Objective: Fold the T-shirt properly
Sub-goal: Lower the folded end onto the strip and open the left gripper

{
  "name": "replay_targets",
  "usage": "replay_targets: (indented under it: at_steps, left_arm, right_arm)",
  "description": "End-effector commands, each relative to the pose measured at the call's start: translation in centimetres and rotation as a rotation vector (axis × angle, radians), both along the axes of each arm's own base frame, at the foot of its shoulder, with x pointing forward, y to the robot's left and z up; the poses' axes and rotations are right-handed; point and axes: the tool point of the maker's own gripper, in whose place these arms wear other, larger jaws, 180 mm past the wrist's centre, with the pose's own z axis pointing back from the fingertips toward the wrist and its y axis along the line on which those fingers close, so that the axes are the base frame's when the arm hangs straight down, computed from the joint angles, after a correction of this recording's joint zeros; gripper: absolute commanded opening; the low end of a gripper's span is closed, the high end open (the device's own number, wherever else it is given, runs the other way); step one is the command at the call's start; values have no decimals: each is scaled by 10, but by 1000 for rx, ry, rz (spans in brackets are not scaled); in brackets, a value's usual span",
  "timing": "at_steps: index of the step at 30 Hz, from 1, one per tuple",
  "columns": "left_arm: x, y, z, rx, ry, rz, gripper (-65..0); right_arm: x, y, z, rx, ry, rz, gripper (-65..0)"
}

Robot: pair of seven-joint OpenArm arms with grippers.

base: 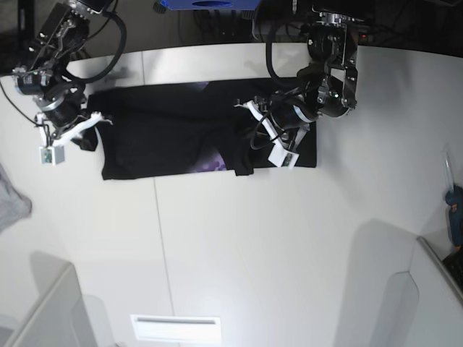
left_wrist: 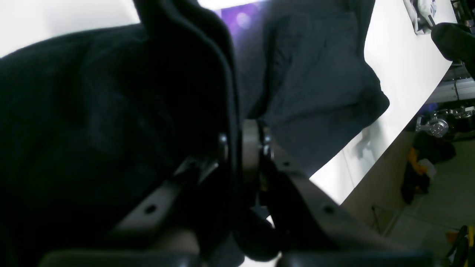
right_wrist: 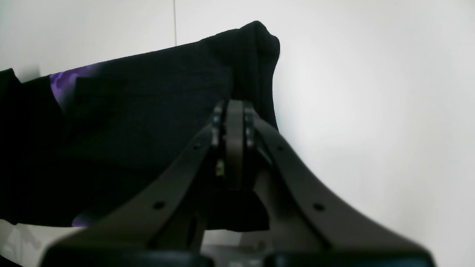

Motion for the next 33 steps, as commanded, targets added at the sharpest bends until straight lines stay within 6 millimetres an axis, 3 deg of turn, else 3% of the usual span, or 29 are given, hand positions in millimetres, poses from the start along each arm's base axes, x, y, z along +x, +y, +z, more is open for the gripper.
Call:
replay_targets:
  at_steps: [1,19,25,30,33]
  left_arm:
    - [7,-5,13,-35,-40,2,-650]
    - [10,-4,14,-35,-47,3,-640]
    - [11,-5,15,-35,-51,0,-446]
    - [8,-28,18,-48,-57,-70,-270]
    - [7,-38,9,-47,-31,-107,-212]
  right_arm:
    - [9,-1,13,-3,-54,2,-650]
    - [8,-1,13,-3,-53,2,-650]
    - [8,-1,12,-3,-51,3,-650]
    - [8,-1,12,-3,-51,3,-650]
    - [8,-1,12,-3,-51,3,-650]
